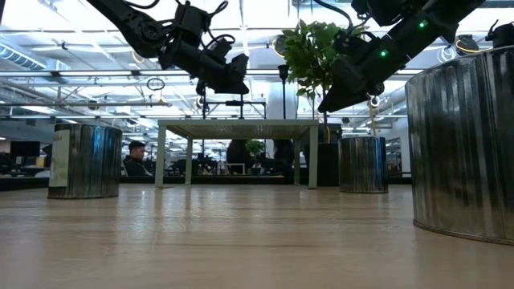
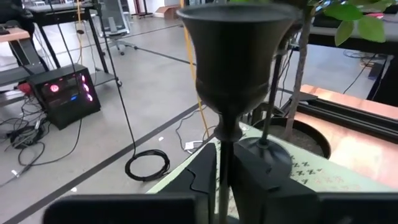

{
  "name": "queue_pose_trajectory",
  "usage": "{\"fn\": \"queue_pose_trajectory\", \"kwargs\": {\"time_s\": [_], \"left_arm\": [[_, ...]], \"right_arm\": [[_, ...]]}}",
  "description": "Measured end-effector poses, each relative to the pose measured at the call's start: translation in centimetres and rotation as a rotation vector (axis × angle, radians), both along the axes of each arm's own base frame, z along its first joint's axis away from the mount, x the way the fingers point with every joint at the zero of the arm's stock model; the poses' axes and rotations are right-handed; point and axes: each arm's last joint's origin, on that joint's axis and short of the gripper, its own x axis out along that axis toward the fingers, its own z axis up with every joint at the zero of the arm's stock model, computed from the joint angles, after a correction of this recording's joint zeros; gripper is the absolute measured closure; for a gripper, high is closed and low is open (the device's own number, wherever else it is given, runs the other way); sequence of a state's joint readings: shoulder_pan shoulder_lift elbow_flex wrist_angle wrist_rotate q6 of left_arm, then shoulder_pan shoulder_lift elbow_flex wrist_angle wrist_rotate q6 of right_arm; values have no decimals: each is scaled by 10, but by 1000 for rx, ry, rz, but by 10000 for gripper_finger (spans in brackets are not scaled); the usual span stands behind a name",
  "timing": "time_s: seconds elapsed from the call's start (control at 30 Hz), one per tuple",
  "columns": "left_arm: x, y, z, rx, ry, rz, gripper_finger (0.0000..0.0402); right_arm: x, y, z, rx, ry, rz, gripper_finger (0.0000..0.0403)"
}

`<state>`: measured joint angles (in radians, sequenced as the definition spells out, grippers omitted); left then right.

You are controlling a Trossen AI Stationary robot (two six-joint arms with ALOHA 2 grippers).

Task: Pick & Place candle stick holders
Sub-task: Put the candle holder on the shelf

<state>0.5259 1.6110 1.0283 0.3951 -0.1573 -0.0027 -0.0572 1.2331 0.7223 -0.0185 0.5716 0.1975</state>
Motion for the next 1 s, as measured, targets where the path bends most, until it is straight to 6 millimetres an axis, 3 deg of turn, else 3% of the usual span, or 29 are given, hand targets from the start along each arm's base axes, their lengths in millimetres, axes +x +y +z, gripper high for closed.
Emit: {"fn": "queue_pose_trajectory", "kwargs": {"time_s": [1.0], "left_arm": [[1,-3,-4,37,83,7,324]], "right_arm": [[0,0,0,0,0,0,188]]}}
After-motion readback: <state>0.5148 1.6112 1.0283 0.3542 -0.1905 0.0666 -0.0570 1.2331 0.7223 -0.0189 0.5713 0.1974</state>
